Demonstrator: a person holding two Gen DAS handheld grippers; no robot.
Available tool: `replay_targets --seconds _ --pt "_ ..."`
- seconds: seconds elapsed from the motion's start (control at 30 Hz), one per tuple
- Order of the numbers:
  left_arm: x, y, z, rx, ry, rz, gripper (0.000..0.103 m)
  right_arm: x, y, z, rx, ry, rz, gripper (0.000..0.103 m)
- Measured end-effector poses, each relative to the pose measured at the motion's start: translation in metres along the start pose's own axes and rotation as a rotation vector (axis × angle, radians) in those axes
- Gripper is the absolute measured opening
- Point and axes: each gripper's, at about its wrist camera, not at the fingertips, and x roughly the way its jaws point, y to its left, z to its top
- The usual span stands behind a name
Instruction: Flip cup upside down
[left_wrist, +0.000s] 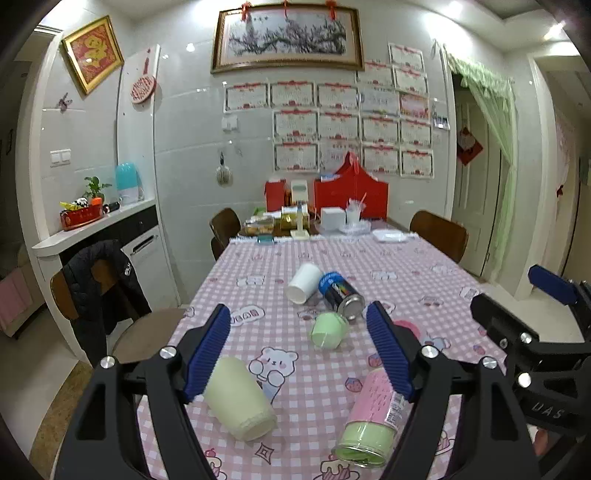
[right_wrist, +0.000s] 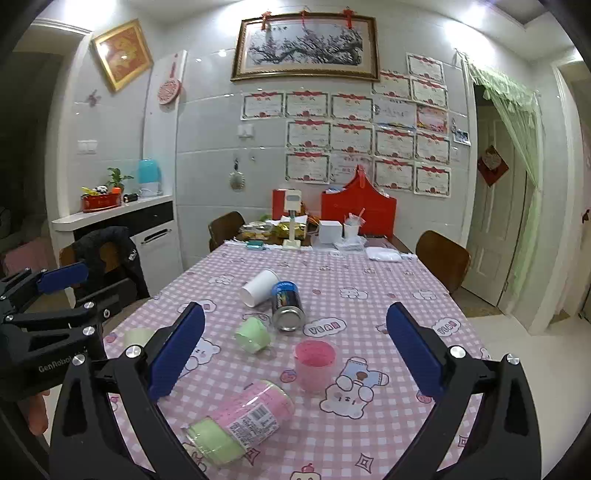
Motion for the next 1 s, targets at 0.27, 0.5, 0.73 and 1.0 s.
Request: replay_targets --seconds 0.27,0.5,0.73,1.0 --pt "-0.028 -0.002 0.000 0.002 -0.088 0.010 0.076 -0.018 0.005 0.001 -0.015 -0.066 0.008 0.095" --pt "-0.042 -0.004 -0.001 0.016 -0.163 0.018 0.076 -0.025 0.006 0.001 -0.021 -0.102 0.012 0.095" --pt "-0.045 -0.005 0.000 0.025 -0.206 0.034 0.076 -0.028 0.004 0.000 -0.023 -0.124 0.009 0.095" --pt "-0.045 -0.006 0.000 0.026 -0.233 0.040 0.076 -0.027 0.002 0.000 -0.016 -0.129 0.012 0.095"
